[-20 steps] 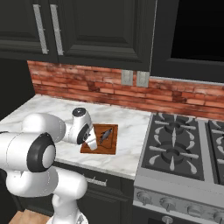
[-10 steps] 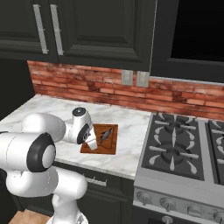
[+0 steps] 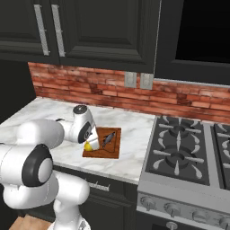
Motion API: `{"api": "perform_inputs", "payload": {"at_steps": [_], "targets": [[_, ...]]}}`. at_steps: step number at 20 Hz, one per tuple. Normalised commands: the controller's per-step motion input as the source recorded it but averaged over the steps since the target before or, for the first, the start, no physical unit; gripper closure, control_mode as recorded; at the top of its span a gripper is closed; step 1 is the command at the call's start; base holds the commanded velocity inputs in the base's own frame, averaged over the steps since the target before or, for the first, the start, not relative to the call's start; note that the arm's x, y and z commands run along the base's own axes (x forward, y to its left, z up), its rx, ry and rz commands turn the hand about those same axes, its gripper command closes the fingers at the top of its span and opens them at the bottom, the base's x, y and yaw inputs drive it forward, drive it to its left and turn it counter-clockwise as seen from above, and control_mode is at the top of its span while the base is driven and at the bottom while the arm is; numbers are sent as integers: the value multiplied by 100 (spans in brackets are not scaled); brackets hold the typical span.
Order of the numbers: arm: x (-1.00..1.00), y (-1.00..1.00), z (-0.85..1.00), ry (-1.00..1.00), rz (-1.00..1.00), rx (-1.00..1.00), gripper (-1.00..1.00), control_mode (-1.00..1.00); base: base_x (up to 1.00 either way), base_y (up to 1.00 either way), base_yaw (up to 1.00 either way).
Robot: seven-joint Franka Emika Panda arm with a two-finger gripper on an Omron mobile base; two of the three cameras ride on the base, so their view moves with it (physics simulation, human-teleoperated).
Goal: Retrieve a lemon from the fridge and place it on the cutting board with the fish.
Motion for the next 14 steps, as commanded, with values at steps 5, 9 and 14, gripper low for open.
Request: {"api": "perform_inputs", "payload": {"at_steps": [5,9,14], "targets": [[0,-2,50,4,0,0,-100,-100,0,0,0],[-10,-3,40,12,-3,0,-100,-100,0,0,0],[-35,0,12,19,-1,-1,-100,-100,0,0,0]]}}
